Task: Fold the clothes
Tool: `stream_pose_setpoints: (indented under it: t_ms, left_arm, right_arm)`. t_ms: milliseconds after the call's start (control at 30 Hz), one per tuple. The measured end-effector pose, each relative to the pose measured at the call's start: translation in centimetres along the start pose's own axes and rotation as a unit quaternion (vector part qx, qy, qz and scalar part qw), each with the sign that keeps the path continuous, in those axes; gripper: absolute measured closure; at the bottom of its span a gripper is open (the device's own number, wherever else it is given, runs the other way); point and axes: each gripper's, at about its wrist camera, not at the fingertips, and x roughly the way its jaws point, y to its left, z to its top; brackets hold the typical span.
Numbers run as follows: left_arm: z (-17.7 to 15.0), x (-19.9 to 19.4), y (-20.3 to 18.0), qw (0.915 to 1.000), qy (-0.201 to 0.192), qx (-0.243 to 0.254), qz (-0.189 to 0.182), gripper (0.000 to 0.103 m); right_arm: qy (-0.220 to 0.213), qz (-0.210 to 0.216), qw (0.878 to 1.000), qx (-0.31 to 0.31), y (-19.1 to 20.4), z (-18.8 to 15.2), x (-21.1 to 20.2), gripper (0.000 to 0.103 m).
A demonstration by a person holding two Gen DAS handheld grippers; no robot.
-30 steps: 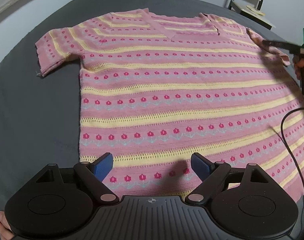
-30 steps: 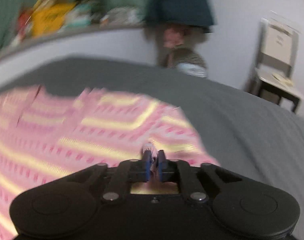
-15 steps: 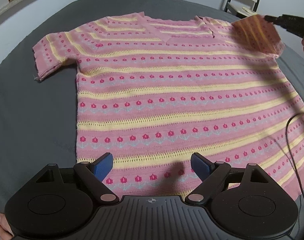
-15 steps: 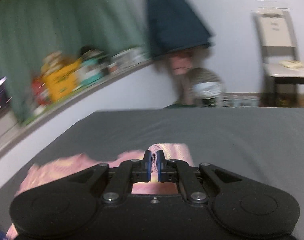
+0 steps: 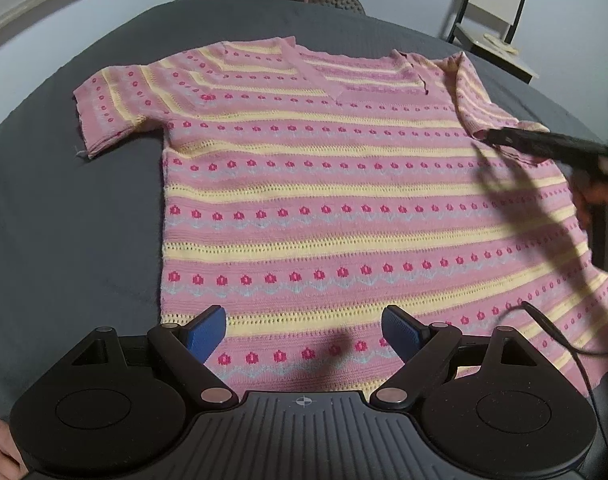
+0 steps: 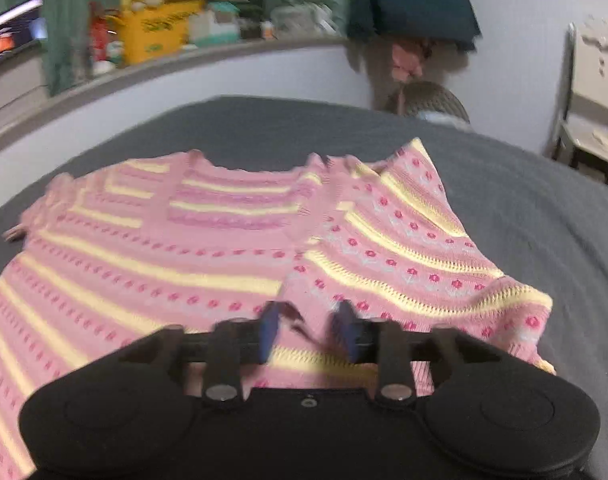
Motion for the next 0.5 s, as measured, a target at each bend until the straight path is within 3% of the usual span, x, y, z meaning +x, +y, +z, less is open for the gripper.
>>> stream_pose_setpoints:
  t_ms: [33,100,200,333,500]
  left_arm:
    - [0.0,0.0,0.1,1.0000,-0.001,-0.003,0.000,0.017]
    - [0.0,-0.1,0.3,1.0000,-0.001,-0.007,0.001,0.017]
    - [0.0,-0.1,0.1,1.0000,0.000,-0.004,0.001,0.017]
    - [0.0,-0.4,-0.3,1.0000,-0.003,0.007,0.003,0.017]
    - [0.0,-0.5,0.1,1.0000,-0.001,-0.001,0.008,0.017]
  right_arm:
    - [-0.014,-0.001,1.000,-0.023,0.1,-0.4,-1.1,0.067]
    - [-0.032,-0.048,0.994,-0.096,0.7,-1.6,-2.5,0.066]
    - [-0.036,-0.131,0.966,-0.221,1.3,-3.2,-3.3,0.066]
    - [0.012,-0.190,0.899,-0.395,1.3,-5.3,-1.8,0.066]
    - [0.014,-0.198,0.782,-0.591,1.5,-8.1,-0.3,0.065]
